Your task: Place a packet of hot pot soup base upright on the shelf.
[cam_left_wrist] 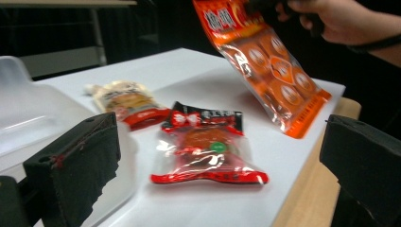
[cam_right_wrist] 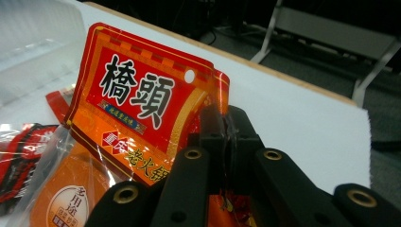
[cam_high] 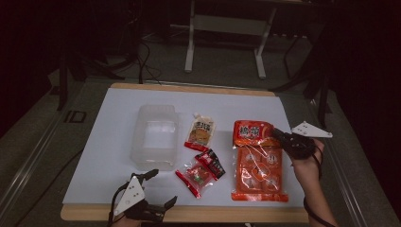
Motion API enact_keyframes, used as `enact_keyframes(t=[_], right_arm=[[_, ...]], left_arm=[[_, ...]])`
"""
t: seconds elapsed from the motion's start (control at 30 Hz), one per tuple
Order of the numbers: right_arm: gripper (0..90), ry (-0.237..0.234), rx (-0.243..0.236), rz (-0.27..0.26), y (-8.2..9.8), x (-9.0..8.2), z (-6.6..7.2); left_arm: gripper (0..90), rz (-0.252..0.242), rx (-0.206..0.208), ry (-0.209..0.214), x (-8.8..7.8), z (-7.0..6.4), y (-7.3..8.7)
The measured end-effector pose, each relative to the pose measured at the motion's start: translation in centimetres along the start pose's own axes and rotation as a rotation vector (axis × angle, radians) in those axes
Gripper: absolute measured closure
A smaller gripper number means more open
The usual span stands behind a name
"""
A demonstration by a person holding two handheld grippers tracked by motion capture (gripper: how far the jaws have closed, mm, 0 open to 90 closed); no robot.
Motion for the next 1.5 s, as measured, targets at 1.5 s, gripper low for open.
enact_keyframes(t=[1.5], right_arm=[[87.0, -0.064, -0.068, -0.202, 0.3, -11.1, 4.8]], left_arm=[[5.9, -0.018, 0.000, 0.295, 10.4, -4.0, -5.5]])
Point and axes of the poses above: each handheld gripper's, and its own axes: x roughly forward along the jaws, y roughly out of its underside, z roughly to its left, the point moved 4 cm from there along x, roughly forward along the jaws, and after that the axes turned 1 degree about -y, right-handed, at the moved point
